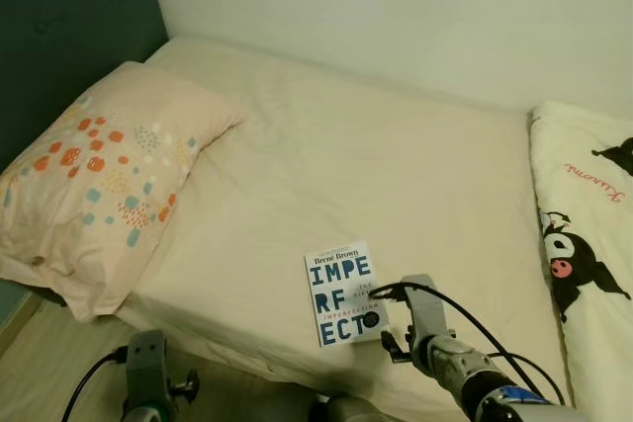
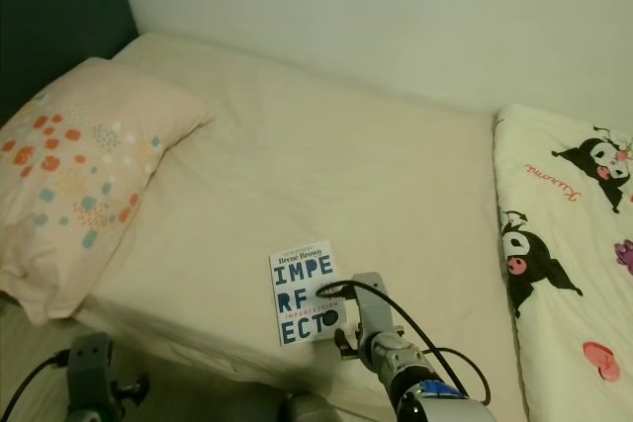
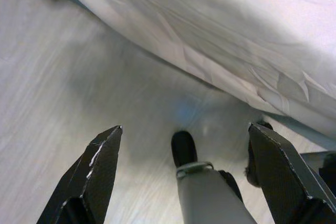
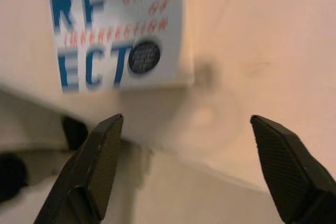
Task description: Clean up the room
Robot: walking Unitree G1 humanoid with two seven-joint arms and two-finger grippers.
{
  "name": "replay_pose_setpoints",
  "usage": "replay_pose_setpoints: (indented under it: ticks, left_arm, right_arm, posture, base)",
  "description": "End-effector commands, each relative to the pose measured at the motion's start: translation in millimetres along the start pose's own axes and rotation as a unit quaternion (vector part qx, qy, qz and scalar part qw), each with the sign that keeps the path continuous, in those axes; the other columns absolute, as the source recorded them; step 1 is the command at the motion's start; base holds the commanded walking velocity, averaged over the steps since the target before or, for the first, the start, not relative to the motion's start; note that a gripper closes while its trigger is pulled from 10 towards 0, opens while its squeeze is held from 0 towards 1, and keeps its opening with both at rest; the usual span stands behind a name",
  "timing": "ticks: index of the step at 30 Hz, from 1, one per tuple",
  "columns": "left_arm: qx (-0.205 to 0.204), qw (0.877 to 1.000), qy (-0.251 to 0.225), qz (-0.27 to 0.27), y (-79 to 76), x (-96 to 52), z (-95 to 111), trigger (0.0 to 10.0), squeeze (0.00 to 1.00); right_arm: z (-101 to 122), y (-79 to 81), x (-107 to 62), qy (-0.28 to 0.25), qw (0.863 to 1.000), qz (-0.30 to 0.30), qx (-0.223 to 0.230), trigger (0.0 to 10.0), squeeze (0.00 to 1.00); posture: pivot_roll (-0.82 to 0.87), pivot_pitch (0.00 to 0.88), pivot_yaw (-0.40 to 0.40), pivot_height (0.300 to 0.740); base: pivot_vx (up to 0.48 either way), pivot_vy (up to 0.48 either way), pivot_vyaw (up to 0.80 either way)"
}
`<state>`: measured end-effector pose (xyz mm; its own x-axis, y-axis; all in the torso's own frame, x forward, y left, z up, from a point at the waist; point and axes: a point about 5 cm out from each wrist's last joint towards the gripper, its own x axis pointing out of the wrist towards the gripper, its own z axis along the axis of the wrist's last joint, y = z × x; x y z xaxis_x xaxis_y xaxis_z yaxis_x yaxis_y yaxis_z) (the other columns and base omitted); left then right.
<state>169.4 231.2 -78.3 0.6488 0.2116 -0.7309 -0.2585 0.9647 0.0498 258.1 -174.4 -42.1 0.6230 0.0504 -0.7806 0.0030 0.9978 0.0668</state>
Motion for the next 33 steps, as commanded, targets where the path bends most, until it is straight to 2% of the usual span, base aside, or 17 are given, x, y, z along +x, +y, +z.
replay_pose_setpoints:
  ticks: [1,2,4,5,7,9,12,20,22,23,25,29,31,33]
  left_arm:
    - [0.020,1.000,-0.013,-0.011,-1.5,0.6,4.3,10.0,0.00]
    - [0.020,1.000,-0.013,-0.011,-1.5,0.6,4.3,10.0,0.00]
    - [0.053,0.998,-0.031,-0.020,-3.0,2.3,13.0,10.0,0.00]
    - [0.053,0.998,-0.031,-0.020,-3.0,2.3,13.0,10.0,0.00]
    - [0.059,0.997,-0.052,-0.021,-1.2,4.5,24.7,10.0,0.00]
    - [0.058,0.996,-0.059,-0.019,-0.2,5.3,29.1,10.0,0.00]
    - [0.056,0.996,-0.070,-0.021,-0.5,6.5,35.9,10.0,0.00]
    - [0.059,0.995,-0.071,-0.027,-3.7,6.3,35.0,10.0,0.00]
    - [0.061,0.995,-0.073,-0.031,-6.1,6.0,34.2,10.0,0.00]
    - [0.061,0.995,-0.073,-0.031,-6.1,6.0,34.2,10.0,0.00]
    - [0.060,0.994,-0.080,-0.032,-6.9,5.9,35.8,10.0,0.00]
    - [0.061,0.994,-0.088,-0.033,-6.3,6.2,39.4,10.0,0.00]
    - [0.062,0.992,-0.102,-0.033,-4.6,6.6,45.3,10.0,0.00]
    - [0.063,0.992,-0.104,-0.033,-4.3,6.5,46.1,10.0,0.00]
  right_arm:
    - [3.2,2.6,0.4,-0.004,0.998,0.006,0.061,10.0,0.00]
    - [3.2,2.6,0.4,-0.004,0.998,0.006,0.061,10.0,0.00]
    - [5.7,8.3,1.0,-0.002,0.995,0.021,0.093,10.0,0.00]
    - [5.7,8.3,1.0,-0.002,0.995,0.021,0.093,10.0,0.00]
    - [3.3,13.3,1.5,0.013,0.991,0.029,0.129,10.0,0.00]
    - [0.3,15.0,1.5,0.024,0.990,0.029,0.137,10.0,0.00]
    - [-9.8,14.9,1.0,0.053,0.991,0.019,0.121,10.0,0.00]
    - [-12.3,7.2,0.3,0.062,0.990,-0.013,0.127,10.0,0.00]
    - [-9.9,2.4,-0.1,0.057,0.982,-0.026,0.177,10.0,0.00]
    - [-9.9,2.4,-0.1,0.057,0.982,-0.026,0.177,10.0,0.00]
    - [-7.9,1.0,-0.3,0.053,0.973,-0.025,0.221,10.0,0.00]
    - [-7.3,1.3,-0.3,0.051,0.967,-0.025,0.247,10.0,0.00]
    - [0.0,3.2,0.5,0.022,0.961,-0.009,0.274,10.0,0.00]
    - [2.6,4.1,0.6,0.012,0.959,-0.001,0.282,10.0,0.00]
  posture:
    - [-0.06,0.040,0.019,0.720]
    - [-0.06,0.040,0.019,0.720]
    - [-0.06,0.040,0.019,0.710]
    - [-0.06,0.040,0.019,0.710]
    - [-0.06,0.044,0.018,0.700]
    - [-0.06,0.048,0.017,0.695]
    - [-0.06,0.051,0.018,0.680]
    - [-0.06,0.056,0.020,0.665]
    - [-0.06,0.059,0.018,0.655]
    - [-0.06,0.059,0.018,0.655]
    - [-0.05,0.062,0.019,0.645]
    - [-0.05,0.064,0.021,0.635]
    - [-0.03,0.076,0.028,0.620]
    - [-0.03,0.076,0.028,0.615]
  base:
    - [0.000,0.000,0.00]
    - [0.000,0.000,0.00]
    - [0.000,0.000,0.00]
    - [0.000,0.000,0.00]
    - [0.000,0.000,0.00]
    - [0.000,0.000,0.00]
    - [0.000,0.000,0.00]
    - [0.000,0.000,0.00]
    - [0.000,0.000,0.00]
    - [0.000,0.000,0.00]
    - [0.000,0.000,0.00]
    - [0.000,0.000,0.00]
    - [0.000,0.000,0.00]
    - [0.000,0.000,0.00]
